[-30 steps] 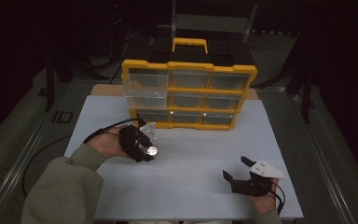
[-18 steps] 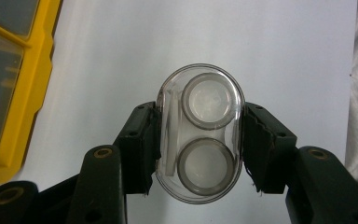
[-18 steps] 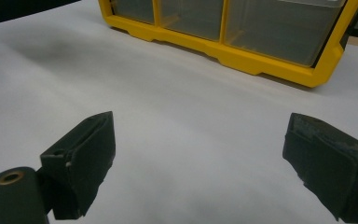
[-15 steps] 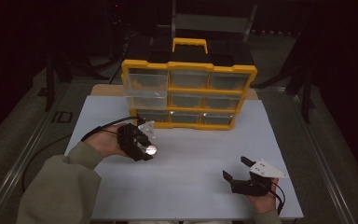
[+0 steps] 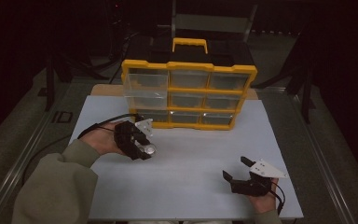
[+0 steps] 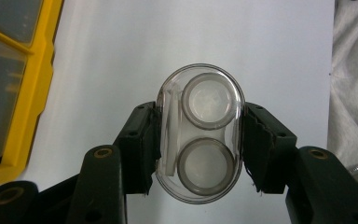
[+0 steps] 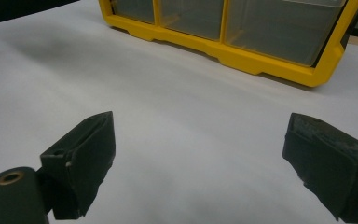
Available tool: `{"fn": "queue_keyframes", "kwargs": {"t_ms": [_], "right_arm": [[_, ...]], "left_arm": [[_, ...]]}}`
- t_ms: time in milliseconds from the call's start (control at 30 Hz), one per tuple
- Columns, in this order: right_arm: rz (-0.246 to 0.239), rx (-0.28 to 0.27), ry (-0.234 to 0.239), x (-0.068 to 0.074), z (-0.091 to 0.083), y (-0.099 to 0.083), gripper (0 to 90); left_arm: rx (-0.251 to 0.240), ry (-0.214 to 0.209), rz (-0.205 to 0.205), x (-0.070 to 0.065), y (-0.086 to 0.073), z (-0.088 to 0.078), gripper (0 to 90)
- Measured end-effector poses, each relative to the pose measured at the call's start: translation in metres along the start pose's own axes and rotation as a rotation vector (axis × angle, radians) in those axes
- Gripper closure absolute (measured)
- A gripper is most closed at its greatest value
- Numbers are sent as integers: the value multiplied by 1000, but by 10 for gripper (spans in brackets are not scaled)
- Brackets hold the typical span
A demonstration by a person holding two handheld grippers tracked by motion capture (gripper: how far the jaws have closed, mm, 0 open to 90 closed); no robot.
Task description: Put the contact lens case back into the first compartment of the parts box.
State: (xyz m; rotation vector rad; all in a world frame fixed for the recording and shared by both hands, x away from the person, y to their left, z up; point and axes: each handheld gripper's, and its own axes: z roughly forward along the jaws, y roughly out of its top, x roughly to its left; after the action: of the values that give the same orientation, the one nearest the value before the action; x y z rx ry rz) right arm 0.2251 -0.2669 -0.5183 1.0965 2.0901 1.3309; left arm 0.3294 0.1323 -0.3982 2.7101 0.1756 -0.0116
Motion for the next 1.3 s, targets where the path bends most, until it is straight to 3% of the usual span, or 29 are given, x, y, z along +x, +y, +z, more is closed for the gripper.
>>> {"fn": "queue_keyframes", "kwargs": {"t_ms": [400, 1300], "right_arm": [[0, 0, 0, 0, 0, 0, 97], [4, -1, 1, 0, 0, 0, 97]], "left_arm": [[-6, -27, 2, 1, 2, -15, 498], [25, -28, 9, 4, 7, -43, 499]]}}
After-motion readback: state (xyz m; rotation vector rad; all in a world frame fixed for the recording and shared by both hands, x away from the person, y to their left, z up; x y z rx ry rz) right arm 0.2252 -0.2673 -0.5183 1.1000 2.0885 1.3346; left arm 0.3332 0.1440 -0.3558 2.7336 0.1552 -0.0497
